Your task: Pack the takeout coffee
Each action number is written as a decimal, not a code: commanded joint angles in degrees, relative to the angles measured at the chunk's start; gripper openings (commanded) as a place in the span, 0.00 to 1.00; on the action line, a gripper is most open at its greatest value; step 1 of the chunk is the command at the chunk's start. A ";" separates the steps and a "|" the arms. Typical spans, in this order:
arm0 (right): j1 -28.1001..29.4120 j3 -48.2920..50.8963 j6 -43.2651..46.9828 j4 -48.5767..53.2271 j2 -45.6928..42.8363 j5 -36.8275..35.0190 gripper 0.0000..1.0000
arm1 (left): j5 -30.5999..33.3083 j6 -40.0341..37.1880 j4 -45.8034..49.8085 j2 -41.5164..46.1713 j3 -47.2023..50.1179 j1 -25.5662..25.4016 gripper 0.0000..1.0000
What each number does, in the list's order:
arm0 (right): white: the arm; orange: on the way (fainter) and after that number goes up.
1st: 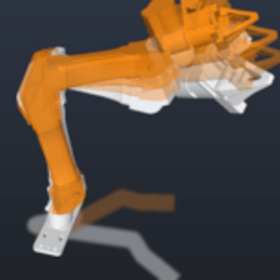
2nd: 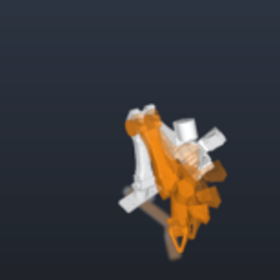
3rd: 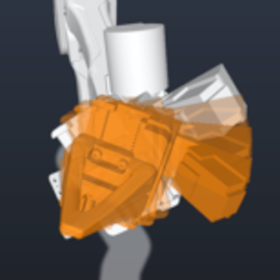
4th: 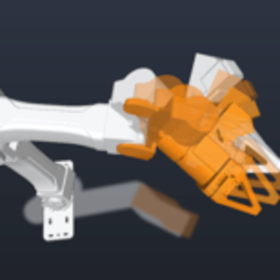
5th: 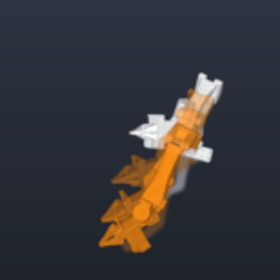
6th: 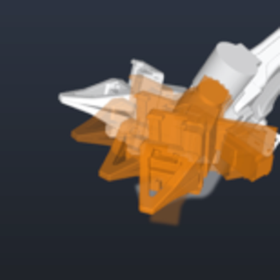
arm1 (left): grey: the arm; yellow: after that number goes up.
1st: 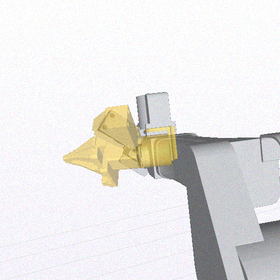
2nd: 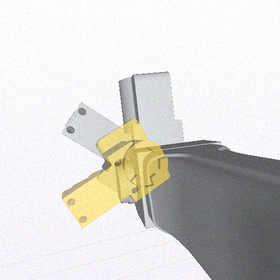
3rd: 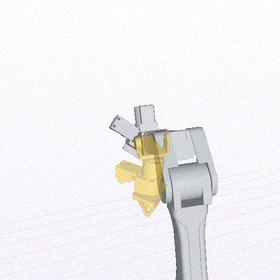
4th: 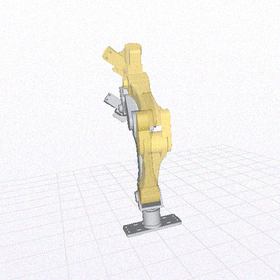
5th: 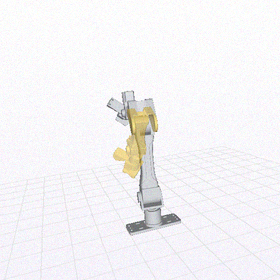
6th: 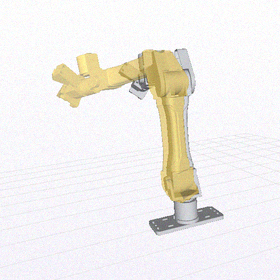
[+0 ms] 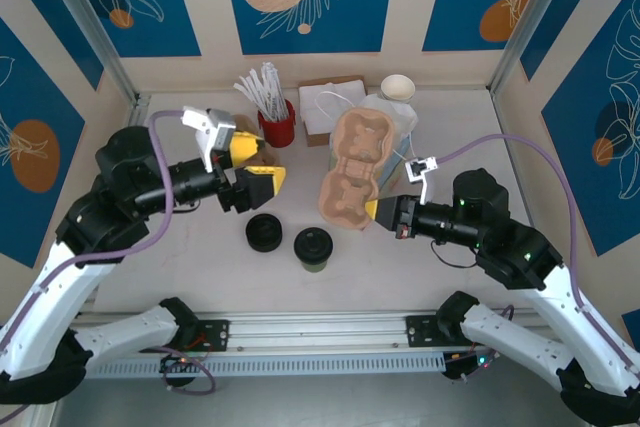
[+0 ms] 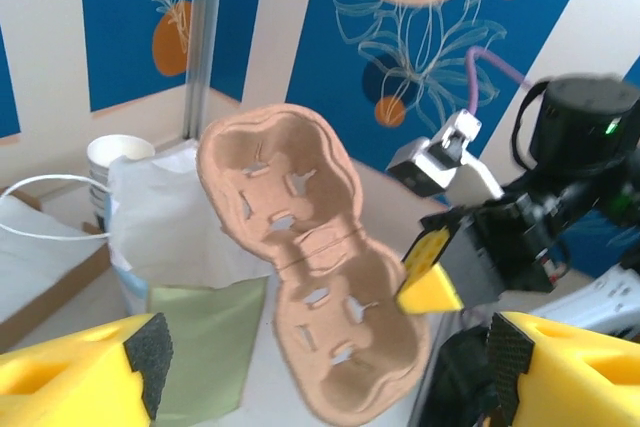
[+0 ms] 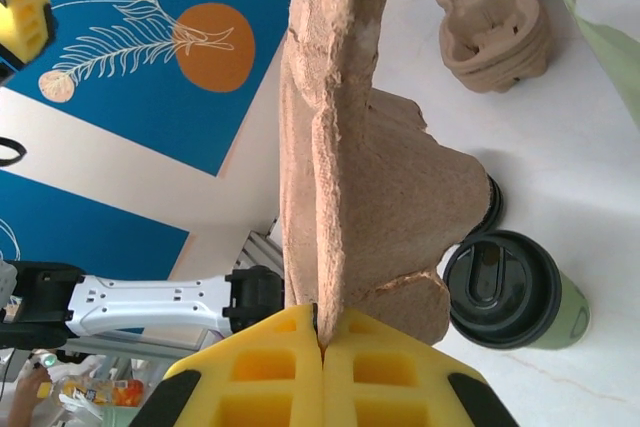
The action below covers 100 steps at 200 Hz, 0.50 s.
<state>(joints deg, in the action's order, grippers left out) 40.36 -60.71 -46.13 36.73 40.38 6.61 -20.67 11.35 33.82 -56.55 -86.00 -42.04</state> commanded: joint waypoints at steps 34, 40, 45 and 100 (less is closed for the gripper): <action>-0.32 -9.98 -3.05 9.21 7.37 5.51 0.00 | -1.10 -17.50 15.81 -8.86 -11.00 -1.74 0.81; -0.21 -11.23 -2.77 10.38 8.36 5.96 0.00 | -0.61 -18.84 16.82 -10.00 -12.04 -2.49 0.80; -0.19 -12.12 -2.53 11.17 9.31 6.42 0.00 | 0.32 -19.83 17.53 -10.78 -12.72 -3.26 0.80; 0.24 -15.65 0.10 14.37 13.97 11.23 0.00 | 6.04 -29.09 21.50 -18.03 -16.20 -9.27 0.83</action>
<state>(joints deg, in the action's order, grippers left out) 40.36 -74.19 -47.94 47.86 53.56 13.63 -17.06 -10.85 51.27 -72.31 -99.46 -50.11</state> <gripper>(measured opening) 0.061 0.819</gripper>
